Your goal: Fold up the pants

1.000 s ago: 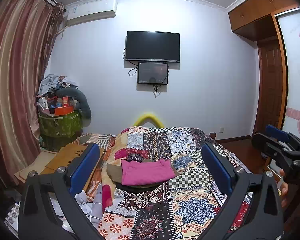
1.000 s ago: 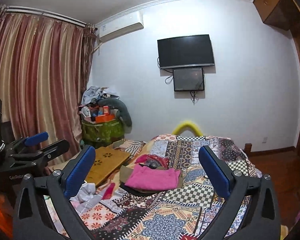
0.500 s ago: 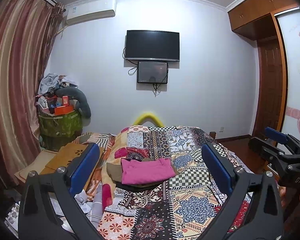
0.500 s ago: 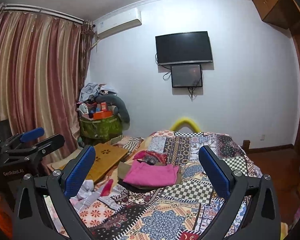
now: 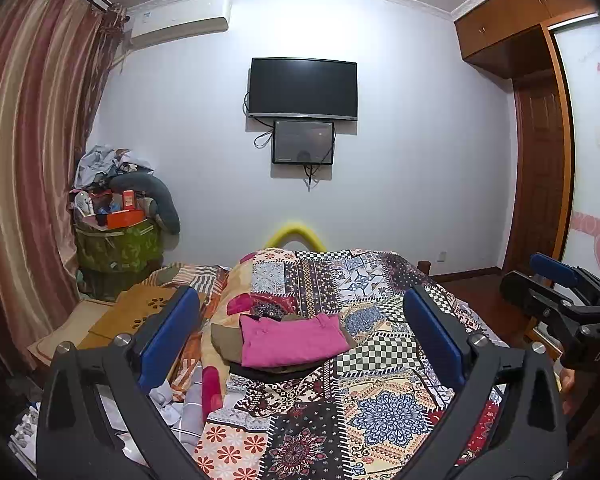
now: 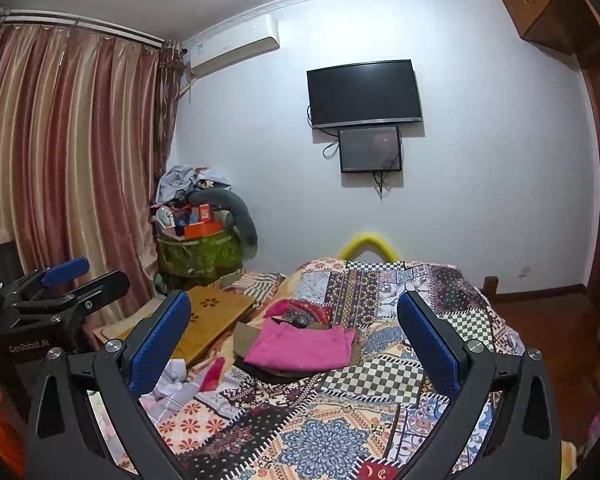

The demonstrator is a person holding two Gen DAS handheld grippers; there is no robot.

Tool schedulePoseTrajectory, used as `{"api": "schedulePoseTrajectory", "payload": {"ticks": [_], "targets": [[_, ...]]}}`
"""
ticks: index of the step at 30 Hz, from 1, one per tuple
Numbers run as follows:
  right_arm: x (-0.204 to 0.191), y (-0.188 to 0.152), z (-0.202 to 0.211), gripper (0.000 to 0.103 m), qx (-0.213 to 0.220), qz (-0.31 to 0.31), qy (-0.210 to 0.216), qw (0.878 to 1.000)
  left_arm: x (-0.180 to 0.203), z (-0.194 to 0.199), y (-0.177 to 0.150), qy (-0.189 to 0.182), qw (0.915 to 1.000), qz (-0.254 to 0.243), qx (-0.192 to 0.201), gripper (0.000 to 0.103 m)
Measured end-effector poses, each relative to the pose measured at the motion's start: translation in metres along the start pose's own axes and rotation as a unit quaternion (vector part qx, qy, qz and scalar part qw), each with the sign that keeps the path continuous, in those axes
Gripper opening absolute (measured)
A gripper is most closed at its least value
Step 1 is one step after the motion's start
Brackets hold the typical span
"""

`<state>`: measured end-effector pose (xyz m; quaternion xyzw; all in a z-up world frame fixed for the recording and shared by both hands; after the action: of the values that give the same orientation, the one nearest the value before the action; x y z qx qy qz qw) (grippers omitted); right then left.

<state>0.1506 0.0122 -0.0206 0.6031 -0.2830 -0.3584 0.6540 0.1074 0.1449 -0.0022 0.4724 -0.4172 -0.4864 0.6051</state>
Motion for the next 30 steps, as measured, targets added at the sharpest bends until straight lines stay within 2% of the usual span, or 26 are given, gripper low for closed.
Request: {"api": "schedulePoseTrajectory", "payload": {"ticks": [30], "targets": [[0.009,-0.005,-0.001,0.103,-0.006,-0.005,-0.019,1.0,0.013,-0.014,-0.012,-0.032,0.9991,-0.008,-0.028,0.103]]}}
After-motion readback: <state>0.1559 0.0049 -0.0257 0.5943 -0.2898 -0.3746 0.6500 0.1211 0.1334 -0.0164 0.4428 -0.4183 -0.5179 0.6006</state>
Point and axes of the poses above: each gripper's, at about its wrist camera, not at the fingertips, and z roughly against the way its jaws point, x to its right, y to its top, the point moved 9 cm from there along -z, roughly the way its jaws point, and after that the axes turned 7 degrees about -y, right-handed, at the moved point
